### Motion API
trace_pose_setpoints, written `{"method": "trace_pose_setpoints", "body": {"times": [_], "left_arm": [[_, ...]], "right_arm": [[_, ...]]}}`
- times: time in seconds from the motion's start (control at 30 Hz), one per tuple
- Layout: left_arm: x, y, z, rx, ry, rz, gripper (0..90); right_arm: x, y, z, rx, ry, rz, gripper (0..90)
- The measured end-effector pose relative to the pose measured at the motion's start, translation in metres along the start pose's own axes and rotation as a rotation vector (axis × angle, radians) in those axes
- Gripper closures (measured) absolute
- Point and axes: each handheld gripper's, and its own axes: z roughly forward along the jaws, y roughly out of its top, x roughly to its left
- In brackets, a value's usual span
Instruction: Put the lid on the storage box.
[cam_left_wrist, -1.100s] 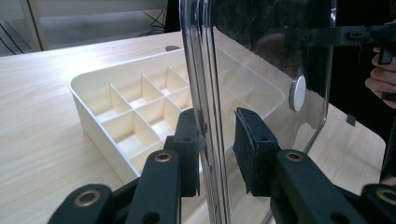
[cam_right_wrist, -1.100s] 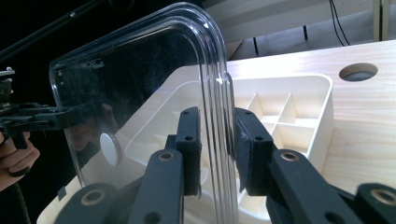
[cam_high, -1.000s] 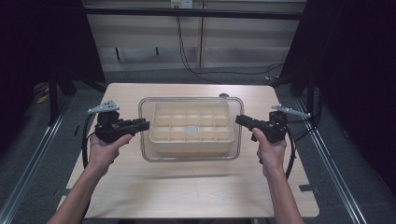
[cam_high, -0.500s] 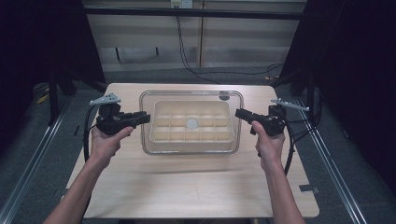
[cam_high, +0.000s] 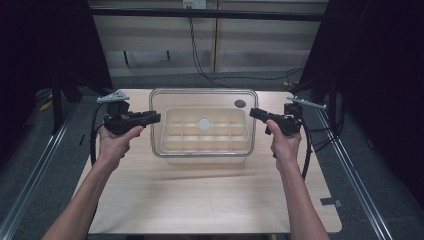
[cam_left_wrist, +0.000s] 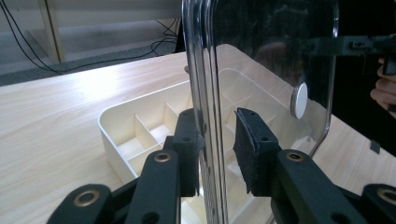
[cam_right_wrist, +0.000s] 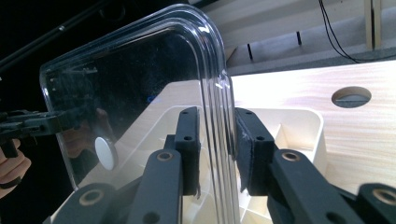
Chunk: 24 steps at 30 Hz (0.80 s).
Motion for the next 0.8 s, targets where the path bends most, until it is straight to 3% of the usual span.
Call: {"method": "trace_pose_setpoints", "body": {"times": [0.5,0.63,0.8], "left_arm": [[0.012,0.002,0.020,0.005,0.027,-0.042,70.0],[0.014,0.001,0.023,0.011,0.033,-0.042,68.7],[0.022,-0.003,0.029,0.016,0.045,-0.071,67.7]], "right_arm": [[-0.018,0.006,0.017,0.023,-0.017,0.033,72.2],[-0.020,0.008,0.021,0.026,-0.019,0.040,72.3],[-0.021,0.011,0.028,0.042,-0.031,0.036,72.5]]}}
